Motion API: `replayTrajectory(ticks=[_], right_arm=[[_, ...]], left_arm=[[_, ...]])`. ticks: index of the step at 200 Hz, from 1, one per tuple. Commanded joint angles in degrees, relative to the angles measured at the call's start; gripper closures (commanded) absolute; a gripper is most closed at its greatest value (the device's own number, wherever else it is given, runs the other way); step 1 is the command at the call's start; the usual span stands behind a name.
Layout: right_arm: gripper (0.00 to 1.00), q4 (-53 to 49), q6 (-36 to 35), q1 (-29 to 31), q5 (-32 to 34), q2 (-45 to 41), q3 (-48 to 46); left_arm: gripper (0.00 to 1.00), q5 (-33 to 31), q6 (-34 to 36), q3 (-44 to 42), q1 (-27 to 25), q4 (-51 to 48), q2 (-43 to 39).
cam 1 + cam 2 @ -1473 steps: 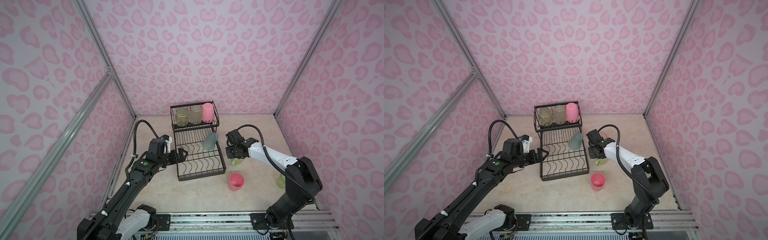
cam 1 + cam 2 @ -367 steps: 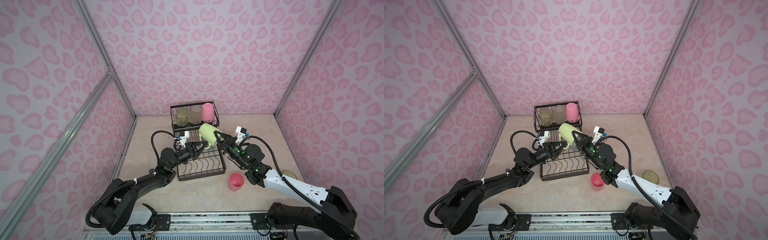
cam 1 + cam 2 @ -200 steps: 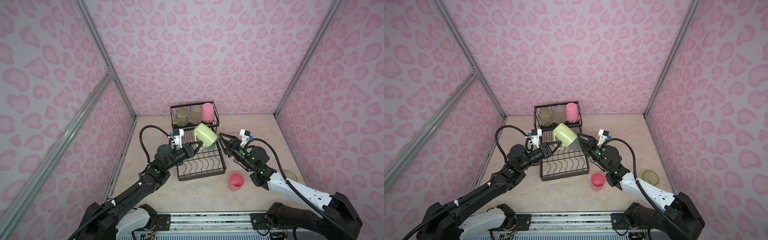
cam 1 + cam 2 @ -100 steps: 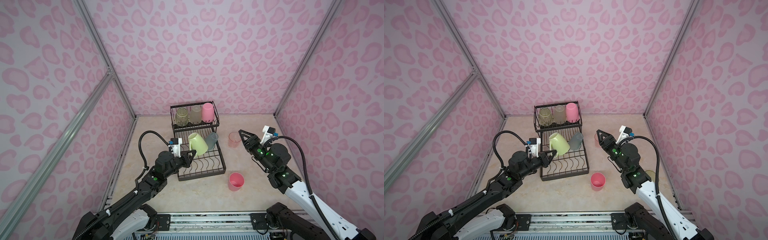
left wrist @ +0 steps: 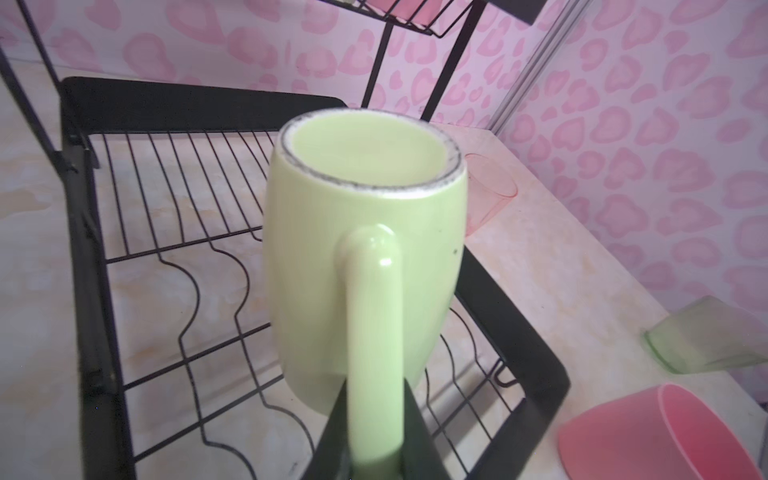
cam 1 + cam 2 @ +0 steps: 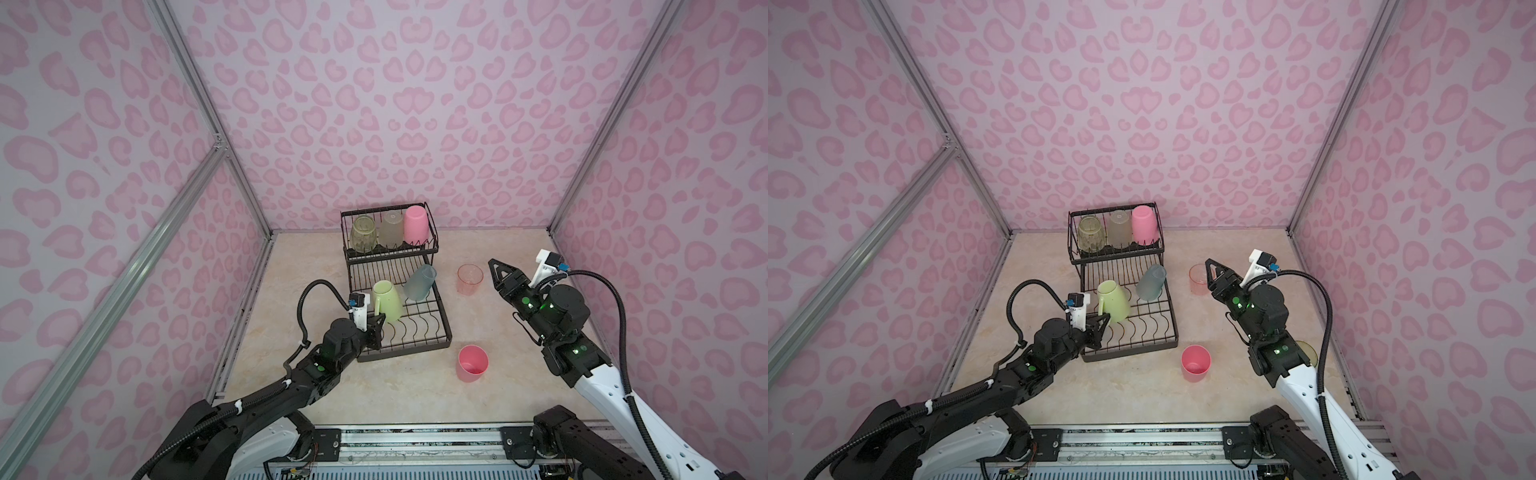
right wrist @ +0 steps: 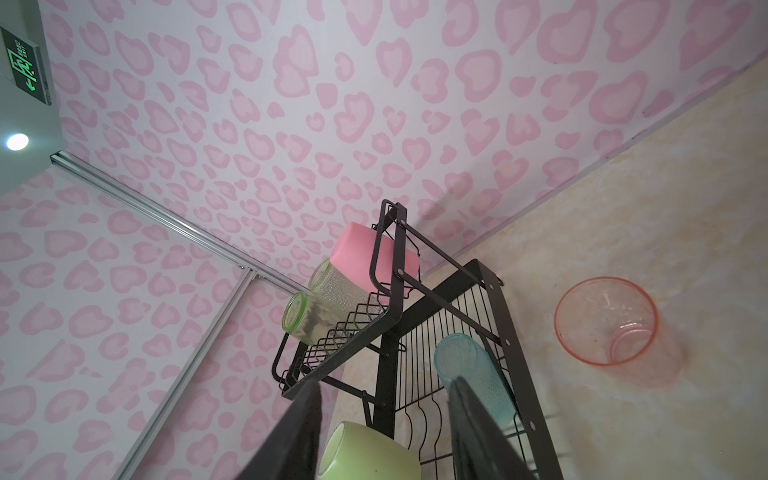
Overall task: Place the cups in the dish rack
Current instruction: 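Lower the light green mug into the rack's lower tier with the left gripper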
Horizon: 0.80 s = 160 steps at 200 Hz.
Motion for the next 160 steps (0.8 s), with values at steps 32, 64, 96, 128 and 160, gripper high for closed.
replayTrajectory(ticks=[32,64,96,128,160], right_arm=[[0.52,3.1,-2.67,-1.04,2.79,-0.2,-1.76],[0.52,6.12,-2.97,-2.41,2.47,0.27,-3.1],[0.52,7.51,-3.45,-3.54,1.89,0.95,-3.73],[0.52,10.52,-2.75,-5.04,0.37,1.72,-5.08],[0.53,13.91,-0.61,-6.92,-2.15,3.29,-6.51]], left_arm=[[0.87,-12.03,5.21,-0.25,-0.13,18.38,7.7],[0.87,-15.06,5.78,1.54,-0.08,21.68,14.05],[0.87,-17.73,6.04,3.18,-0.2,24.29,18.38],[0.86,-18.64,6.92,6.62,-0.23,24.85,23.11],[0.86,-19.35,7.63,10.09,-0.24,26.07,28.42]])
